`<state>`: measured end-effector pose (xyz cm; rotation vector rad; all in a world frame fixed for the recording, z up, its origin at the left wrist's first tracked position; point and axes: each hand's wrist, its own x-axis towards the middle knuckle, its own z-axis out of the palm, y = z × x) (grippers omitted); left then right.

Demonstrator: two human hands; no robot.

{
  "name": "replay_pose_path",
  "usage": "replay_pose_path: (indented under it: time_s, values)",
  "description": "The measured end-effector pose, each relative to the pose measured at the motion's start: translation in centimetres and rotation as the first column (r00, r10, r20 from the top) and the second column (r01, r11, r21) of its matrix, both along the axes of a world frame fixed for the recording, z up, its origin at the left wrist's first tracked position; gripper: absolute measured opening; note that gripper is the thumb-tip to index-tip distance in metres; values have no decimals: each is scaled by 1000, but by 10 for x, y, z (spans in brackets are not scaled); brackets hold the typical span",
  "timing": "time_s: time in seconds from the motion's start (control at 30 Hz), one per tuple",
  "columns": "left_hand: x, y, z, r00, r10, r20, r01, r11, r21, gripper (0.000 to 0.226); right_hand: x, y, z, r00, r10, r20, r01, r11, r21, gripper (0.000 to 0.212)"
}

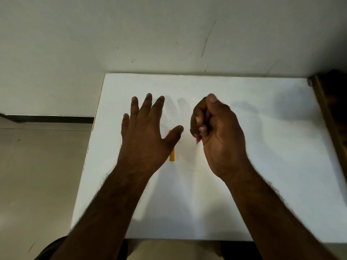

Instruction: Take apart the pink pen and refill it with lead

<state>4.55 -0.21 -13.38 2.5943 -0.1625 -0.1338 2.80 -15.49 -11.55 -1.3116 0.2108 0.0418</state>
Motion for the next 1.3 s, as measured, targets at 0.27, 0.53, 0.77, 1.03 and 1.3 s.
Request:
replay_pose_path:
  time_s: [0.27,0.53,0.77,1.03,1.3]
  values:
    - [1,0,-1,1000,1,-10,-1,1000,2,81,0,-2,0,1000,-5,-22,5,999,37,44]
    - [0,0,0,1000,-2,-21,2,1000,5,82,2,-6,-2,999,-24,-28,26,996,85,42]
    - [0,-1,0,1000,7,-16,-7,1000,-5,82,5,-13,-1,998,-49,-39,61,892,447,47]
    - [0,-1,0,1000,7,-13,-7,1000,0,82,5,-26,-6,981,-95,-170,187,713,675,41]
    - [0,-1,0,1000,3,-12,-3,1000,-3,82,5,-29,-11,966,-143,-215,256,644,721,38]
